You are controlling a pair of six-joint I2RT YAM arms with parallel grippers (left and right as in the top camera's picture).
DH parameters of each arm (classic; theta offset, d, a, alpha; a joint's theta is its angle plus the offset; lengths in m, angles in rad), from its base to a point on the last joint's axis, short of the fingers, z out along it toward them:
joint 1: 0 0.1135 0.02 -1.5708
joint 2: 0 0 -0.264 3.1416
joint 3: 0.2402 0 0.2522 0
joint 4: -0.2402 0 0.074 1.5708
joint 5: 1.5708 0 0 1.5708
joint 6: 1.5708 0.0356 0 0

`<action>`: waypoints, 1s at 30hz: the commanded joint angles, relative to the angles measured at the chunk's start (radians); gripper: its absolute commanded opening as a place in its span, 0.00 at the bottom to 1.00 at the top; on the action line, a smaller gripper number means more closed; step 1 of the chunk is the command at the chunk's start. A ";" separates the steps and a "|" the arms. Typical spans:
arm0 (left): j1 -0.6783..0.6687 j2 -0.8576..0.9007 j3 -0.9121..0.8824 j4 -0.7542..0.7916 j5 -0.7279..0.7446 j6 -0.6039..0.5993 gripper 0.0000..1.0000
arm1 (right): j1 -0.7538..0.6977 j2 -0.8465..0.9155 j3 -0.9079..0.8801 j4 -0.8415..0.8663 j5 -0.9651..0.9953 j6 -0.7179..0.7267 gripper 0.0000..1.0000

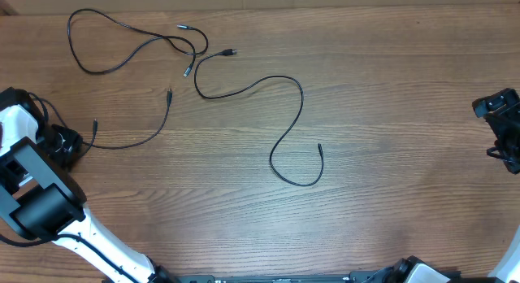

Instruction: Untangle cables

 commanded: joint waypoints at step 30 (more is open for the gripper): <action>-0.007 -0.079 0.192 -0.439 0.326 0.018 0.04 | -0.001 -0.003 0.011 0.006 0.011 -0.008 1.00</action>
